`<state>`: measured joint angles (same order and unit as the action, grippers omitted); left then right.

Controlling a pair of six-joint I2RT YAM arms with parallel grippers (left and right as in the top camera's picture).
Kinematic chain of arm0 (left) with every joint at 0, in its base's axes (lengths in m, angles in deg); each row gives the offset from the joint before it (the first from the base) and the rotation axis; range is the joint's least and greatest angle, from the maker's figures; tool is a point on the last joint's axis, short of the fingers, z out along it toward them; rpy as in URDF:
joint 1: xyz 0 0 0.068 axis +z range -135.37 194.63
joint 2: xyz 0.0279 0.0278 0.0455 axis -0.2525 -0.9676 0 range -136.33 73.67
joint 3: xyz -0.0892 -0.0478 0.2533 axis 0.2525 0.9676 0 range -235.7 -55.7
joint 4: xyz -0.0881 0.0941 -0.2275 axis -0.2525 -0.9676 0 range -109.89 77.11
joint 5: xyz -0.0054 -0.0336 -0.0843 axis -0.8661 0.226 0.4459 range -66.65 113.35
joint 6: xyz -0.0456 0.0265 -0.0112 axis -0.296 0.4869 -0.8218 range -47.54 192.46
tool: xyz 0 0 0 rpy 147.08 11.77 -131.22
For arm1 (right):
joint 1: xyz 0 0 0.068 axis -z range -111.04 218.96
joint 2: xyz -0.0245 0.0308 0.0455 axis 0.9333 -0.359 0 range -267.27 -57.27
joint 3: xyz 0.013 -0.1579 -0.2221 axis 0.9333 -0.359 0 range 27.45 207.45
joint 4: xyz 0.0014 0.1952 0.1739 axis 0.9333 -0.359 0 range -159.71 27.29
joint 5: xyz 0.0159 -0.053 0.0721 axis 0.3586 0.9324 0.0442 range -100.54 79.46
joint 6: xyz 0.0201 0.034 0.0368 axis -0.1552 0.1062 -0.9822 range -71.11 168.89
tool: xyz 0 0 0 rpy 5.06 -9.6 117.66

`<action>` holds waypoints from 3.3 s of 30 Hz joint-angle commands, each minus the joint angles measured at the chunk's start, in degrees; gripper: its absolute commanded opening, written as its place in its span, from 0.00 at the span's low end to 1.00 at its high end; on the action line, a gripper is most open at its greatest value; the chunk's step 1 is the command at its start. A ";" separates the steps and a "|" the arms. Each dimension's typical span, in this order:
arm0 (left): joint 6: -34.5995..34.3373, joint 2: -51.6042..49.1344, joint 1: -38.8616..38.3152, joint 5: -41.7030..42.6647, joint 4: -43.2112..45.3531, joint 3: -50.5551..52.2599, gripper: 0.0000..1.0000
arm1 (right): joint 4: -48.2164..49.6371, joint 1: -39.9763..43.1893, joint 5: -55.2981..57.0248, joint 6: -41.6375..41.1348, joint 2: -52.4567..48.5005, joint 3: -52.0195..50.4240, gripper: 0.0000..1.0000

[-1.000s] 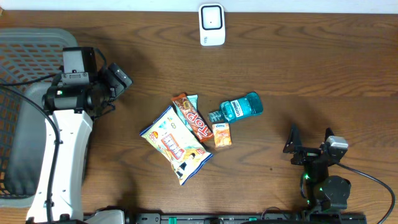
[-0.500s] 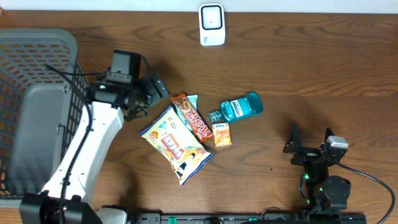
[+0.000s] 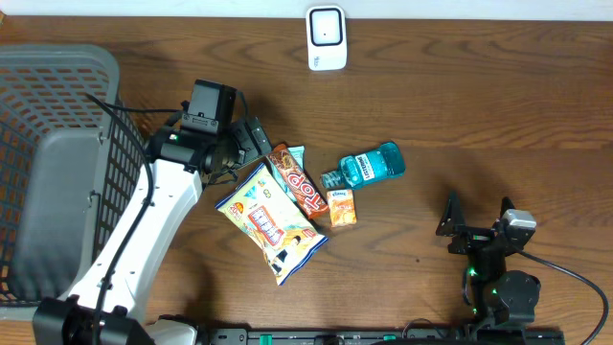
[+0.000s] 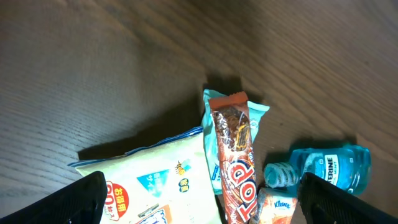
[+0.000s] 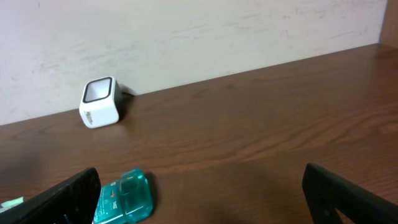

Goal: Scan the item barcode

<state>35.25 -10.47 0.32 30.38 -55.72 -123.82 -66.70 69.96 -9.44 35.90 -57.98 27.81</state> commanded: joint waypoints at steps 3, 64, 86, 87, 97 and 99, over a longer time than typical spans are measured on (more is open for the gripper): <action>4.44 5.75 0.02 -1.27 0.09 -1.51 0.98 | -0.15 0.09 0.26 -0.07 0.33 -0.04 0.99; -5.46 67.04 0.20 -36.68 -18.23 0.74 0.98 | -0.15 0.09 0.26 -0.04 0.33 -0.04 0.99; -6.84 67.06 0.24 -39.63 -18.80 0.94 0.98 | -0.15 0.09 0.26 -0.07 0.33 -0.04 0.99; -6.82 67.06 0.24 -39.80 -18.34 0.94 0.98 | -0.15 0.09 0.26 -0.07 0.33 -0.04 0.99; -6.86 67.06 0.24 -40.61 -14.73 0.94 0.98 | -0.15 0.09 0.26 -0.07 0.33 -0.04 0.99; -6.84 67.06 0.24 -41.00 -14.73 0.94 0.98 | -0.15 0.09 0.26 -0.07 0.33 -0.04 0.99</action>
<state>28.76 56.43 0.36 -8.75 -70.69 -123.43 -66.70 69.96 -9.44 35.90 -57.98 27.81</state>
